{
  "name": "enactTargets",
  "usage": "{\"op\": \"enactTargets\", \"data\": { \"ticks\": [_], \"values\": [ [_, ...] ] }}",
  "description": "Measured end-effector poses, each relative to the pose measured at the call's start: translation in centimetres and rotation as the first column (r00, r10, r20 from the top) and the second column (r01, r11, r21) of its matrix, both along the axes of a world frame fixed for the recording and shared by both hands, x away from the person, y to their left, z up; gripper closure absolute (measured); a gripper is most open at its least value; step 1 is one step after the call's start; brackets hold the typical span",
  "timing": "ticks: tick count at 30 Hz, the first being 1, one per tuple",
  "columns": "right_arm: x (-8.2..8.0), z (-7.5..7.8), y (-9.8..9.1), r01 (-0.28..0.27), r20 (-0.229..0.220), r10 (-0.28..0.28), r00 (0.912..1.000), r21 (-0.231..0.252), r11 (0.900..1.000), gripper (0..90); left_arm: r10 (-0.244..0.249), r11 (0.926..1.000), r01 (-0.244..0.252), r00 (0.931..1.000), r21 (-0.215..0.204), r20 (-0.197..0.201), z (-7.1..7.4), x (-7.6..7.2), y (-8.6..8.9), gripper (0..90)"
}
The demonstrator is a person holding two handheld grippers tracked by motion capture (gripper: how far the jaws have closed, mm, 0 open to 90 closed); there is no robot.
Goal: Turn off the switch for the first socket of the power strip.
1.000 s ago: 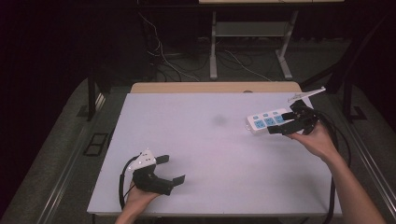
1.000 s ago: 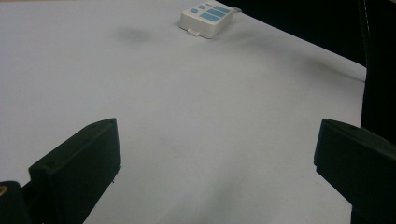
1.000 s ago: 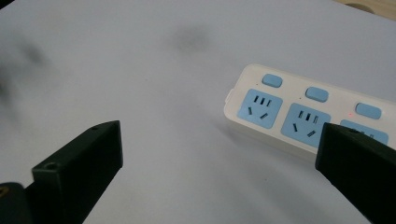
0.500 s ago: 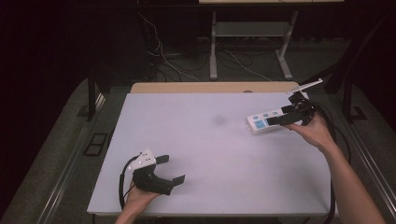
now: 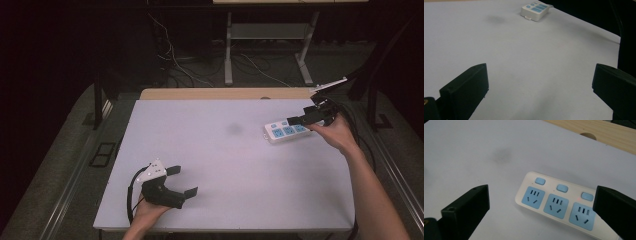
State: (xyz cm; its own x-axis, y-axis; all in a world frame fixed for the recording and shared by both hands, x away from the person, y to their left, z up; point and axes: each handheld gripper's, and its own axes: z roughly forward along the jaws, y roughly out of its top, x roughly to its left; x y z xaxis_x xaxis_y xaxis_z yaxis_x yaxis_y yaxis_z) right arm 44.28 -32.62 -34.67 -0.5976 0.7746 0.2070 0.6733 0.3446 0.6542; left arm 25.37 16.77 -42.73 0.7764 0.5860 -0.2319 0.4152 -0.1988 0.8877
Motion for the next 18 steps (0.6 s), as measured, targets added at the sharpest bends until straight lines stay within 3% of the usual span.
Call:
{"op": "enactTargets", "data": {
  "ticks": [10,13,18],
  "values": [
    [1.4,-0.3,-0.7,0.04,-0.018,-0.04,0.999,-0.013,0.9991,0.7,-0.001,1.0,0.001,1.0,0.0,0.0,0.0,0.0,0.0,0.0],
    [1.7,-0.2,-0.8,0.042,-0.006,-0.042,0.9991,0.007,0.9991,15.4,0.0,1.0,0.0,1.0,0.0,0.001,0.0,0.0,0.0,0.0],
    [1.9,-0.2,-1.1,0.064,0.021,-0.064,0.9977,0.016,0.9979,30.8,-0.001,1.0,0.001,1.0,-0.003,0.003,0.0,0.0,0.0,0.0]
  ]
}}
